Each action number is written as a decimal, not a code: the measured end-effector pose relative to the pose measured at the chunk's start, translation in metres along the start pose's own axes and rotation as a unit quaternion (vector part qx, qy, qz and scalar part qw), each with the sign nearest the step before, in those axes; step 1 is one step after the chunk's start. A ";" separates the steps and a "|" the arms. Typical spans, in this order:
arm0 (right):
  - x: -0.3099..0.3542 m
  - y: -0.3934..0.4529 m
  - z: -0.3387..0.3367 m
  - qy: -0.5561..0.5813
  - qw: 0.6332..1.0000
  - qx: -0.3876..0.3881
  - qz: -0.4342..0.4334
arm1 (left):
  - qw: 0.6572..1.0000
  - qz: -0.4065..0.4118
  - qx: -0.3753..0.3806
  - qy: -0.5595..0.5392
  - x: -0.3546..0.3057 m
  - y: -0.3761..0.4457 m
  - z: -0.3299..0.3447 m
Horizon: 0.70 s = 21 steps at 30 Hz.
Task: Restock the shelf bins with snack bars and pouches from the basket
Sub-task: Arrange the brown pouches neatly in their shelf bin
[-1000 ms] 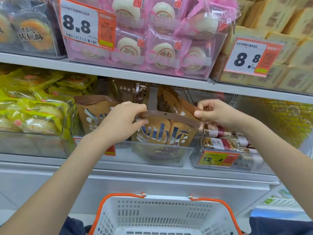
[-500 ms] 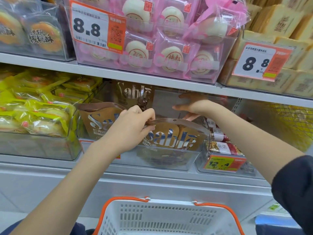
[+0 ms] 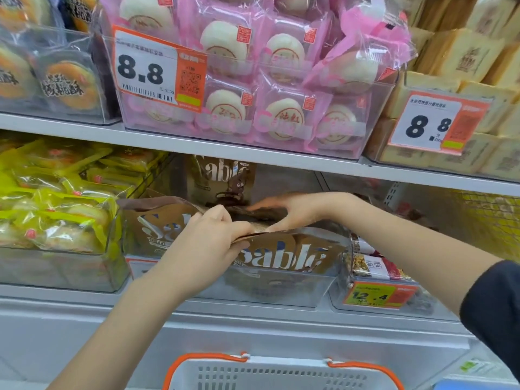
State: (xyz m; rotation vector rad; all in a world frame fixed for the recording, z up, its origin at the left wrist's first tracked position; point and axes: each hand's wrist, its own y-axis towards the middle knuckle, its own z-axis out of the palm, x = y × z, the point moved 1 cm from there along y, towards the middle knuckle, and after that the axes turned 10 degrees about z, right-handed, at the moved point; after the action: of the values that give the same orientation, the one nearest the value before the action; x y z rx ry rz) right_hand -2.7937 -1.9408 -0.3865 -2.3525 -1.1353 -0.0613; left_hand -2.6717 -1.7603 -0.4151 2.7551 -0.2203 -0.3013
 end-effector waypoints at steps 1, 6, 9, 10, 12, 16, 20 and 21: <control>0.000 0.002 0.003 -0.004 1.000 -0.013 -0.007 | 1.000 0.000 -0.005 -0.002 0.000 0.000 0.001; -0.006 0.025 0.012 -0.035 0.996 -0.078 -0.027 | 1.000 -0.009 -0.018 -0.012 -0.003 -0.001 0.000; -0.004 0.037 0.012 -0.121 0.982 -0.143 -0.031 | 0.999 0.000 -0.034 -0.020 -0.006 -0.001 -0.001; -0.003 0.040 0.012 -0.144 0.976 -0.161 -0.039 | 0.999 0.006 -0.046 -0.028 -0.006 -0.001 -0.001; -0.004 0.044 0.009 -0.133 0.972 -0.192 -0.039 | 0.997 0.018 -0.063 -0.035 -0.006 -0.001 -0.001; -0.027 0.044 -0.012 0.060 0.944 -0.322 0.036 | 0.995 0.065 -0.073 -0.001 -0.002 0.000 0.001; -0.058 0.038 -0.026 0.238 0.924 -0.281 0.104 | 0.996 0.061 -0.068 -0.020 0.003 -0.002 0.005; -0.064 0.038 -0.027 0.279 0.914 -0.283 0.087 | 0.995 0.061 -0.073 -0.015 0.003 -0.002 0.005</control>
State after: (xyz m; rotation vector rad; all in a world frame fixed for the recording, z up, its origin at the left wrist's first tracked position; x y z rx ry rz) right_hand -2.8021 -2.0188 -0.3964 -2.6376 -0.6696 -1.0537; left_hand -2.6701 -1.7609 -0.4203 2.5815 -0.3572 -0.3141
